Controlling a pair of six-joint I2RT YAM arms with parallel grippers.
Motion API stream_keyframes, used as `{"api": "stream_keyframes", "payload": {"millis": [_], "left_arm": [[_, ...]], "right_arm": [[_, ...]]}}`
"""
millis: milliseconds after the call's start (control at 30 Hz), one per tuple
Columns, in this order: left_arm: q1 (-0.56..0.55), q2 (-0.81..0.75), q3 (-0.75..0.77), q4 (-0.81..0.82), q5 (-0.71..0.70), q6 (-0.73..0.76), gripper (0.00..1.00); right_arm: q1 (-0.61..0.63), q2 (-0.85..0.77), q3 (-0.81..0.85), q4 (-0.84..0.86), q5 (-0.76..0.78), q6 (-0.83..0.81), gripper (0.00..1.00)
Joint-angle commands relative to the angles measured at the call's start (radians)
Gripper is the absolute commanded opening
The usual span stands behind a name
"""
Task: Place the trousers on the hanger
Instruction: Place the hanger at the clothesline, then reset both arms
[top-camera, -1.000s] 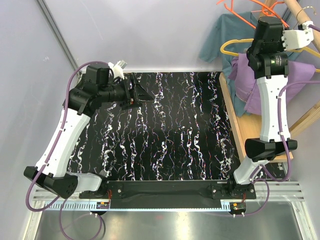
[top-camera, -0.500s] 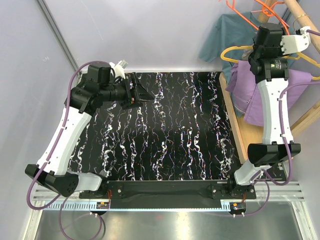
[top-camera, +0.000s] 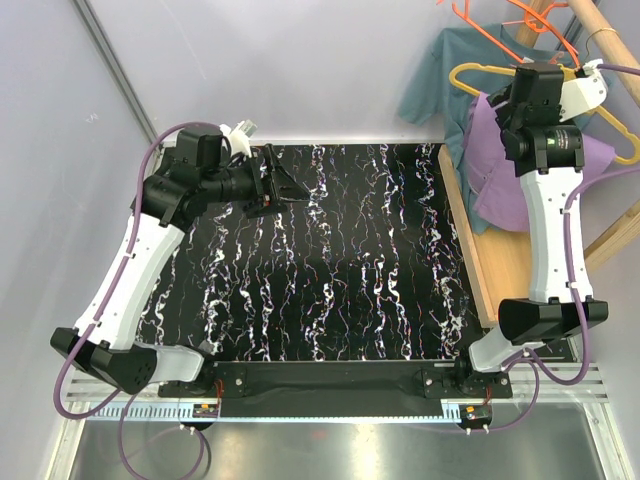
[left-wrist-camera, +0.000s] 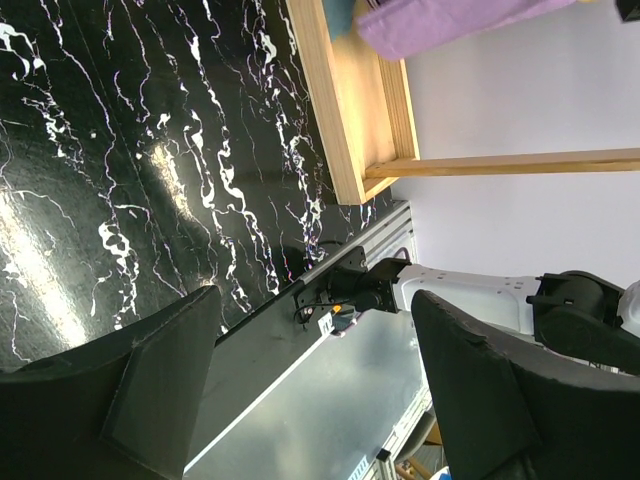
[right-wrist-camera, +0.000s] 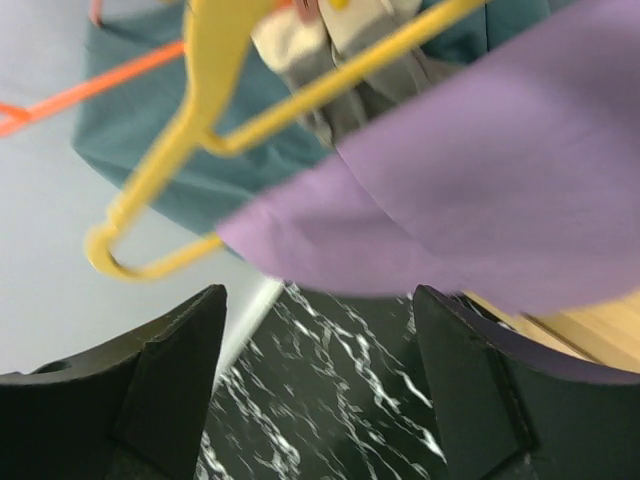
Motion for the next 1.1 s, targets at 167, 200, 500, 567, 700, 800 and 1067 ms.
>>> {"api": "stream_keyframes", "payload": {"millis": [167, 200, 500, 567, 700, 800, 1067], "left_arm": [[-0.002, -0.038, -0.023, 0.064, 0.038, -0.014, 0.83], [-0.004, -0.039, -0.026, 0.064, 0.038, -0.016, 0.83], [-0.007, -0.056, -0.095, 0.041, -0.046, -0.025, 0.84], [-0.022, -0.055, -0.127, 0.032, -0.071, -0.019, 0.85], [-0.06, -0.032, -0.169, 0.027, -0.133, 0.013, 0.93], [-0.08, -0.045, -0.209, 0.061, -0.146, 0.03, 0.97], [-0.085, -0.261, -0.644, 0.6, 0.068, -0.094, 0.99]], "right_arm": [[0.029, -0.057, 0.007, -0.202, -0.145, -0.171, 0.99], [0.038, -0.062, 0.005, -0.209, -0.163, -0.191, 1.0], [0.329, -0.065, 0.005, -0.312, -0.393, -0.336, 1.0], [0.398, -0.048, -0.066, -0.328, -0.474, -0.31, 1.0], [0.491, -0.076, -0.293, -0.254, -0.525, -0.27, 0.99], [0.5, -0.135, -0.465, -0.176, -0.57, -0.228, 1.0], [0.499, -0.407, -0.928, 0.193, -0.746, -0.228, 1.0]]}}
